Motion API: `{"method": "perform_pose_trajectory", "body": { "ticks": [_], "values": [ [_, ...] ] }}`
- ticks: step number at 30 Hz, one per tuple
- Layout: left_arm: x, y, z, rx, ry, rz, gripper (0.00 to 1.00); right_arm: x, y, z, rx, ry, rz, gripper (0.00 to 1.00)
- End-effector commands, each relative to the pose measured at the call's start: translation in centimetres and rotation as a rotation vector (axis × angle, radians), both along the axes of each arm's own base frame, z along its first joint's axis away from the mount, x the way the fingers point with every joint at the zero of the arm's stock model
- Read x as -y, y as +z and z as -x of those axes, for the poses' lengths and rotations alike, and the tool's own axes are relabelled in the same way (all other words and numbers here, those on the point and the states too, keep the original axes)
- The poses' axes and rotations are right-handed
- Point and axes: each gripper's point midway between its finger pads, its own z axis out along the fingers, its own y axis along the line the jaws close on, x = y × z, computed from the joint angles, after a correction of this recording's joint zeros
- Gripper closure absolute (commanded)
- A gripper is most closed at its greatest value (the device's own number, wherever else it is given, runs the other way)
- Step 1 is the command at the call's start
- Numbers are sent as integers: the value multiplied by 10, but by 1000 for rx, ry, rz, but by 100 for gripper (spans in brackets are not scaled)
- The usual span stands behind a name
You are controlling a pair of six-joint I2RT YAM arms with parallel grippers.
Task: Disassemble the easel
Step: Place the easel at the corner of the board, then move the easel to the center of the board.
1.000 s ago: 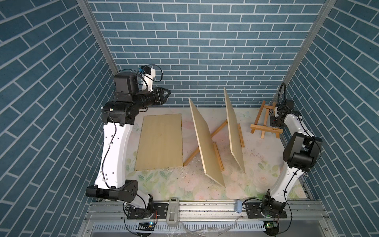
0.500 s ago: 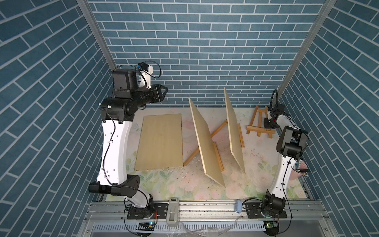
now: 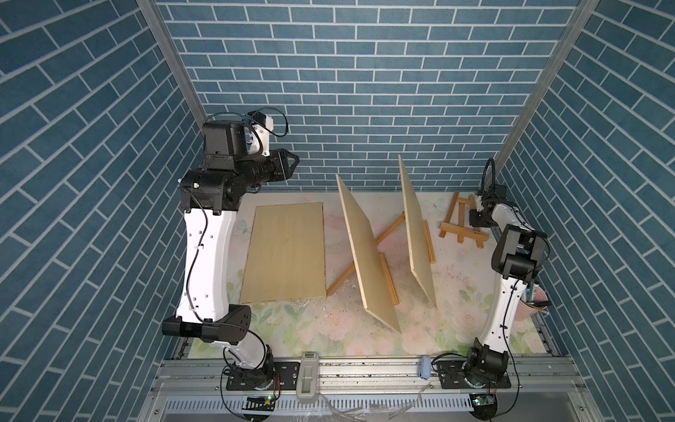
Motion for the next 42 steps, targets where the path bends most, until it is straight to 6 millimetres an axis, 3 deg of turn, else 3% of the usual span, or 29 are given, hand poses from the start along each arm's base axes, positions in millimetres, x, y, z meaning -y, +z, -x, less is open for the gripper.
{"method": "perform_pose_trajectory", "body": {
  "ticks": [1,6,9,14,17,24,30,33,36,42],
  "values": [
    [0,3,2,4,-6,2,59,7,3,-7,18,-21,13,68],
    [-2,4,6,4,1,-7,59,9,16,-8,40,-42,15,68],
    [-4,-2,8,-20,11,-17,61,8,38,-11,87,-55,8,68],
    [-6,-29,9,-110,22,-28,64,0,102,-11,218,-67,-13,68],
    [-1,-49,14,-172,-3,-19,64,-18,149,1,294,-52,-21,68],
    [5,-105,37,-312,-27,-13,64,-80,210,56,330,38,51,69],
    [11,-109,51,-303,-32,41,61,-126,261,126,369,38,-82,70],
    [13,-130,61,-352,-32,8,61,-150,285,161,434,81,-180,67],
    [14,-161,69,-404,-23,9,62,-154,288,187,447,45,-226,66],
    [35,-242,102,-619,-81,19,63,-155,238,223,233,-23,-265,67]
  ]
}}
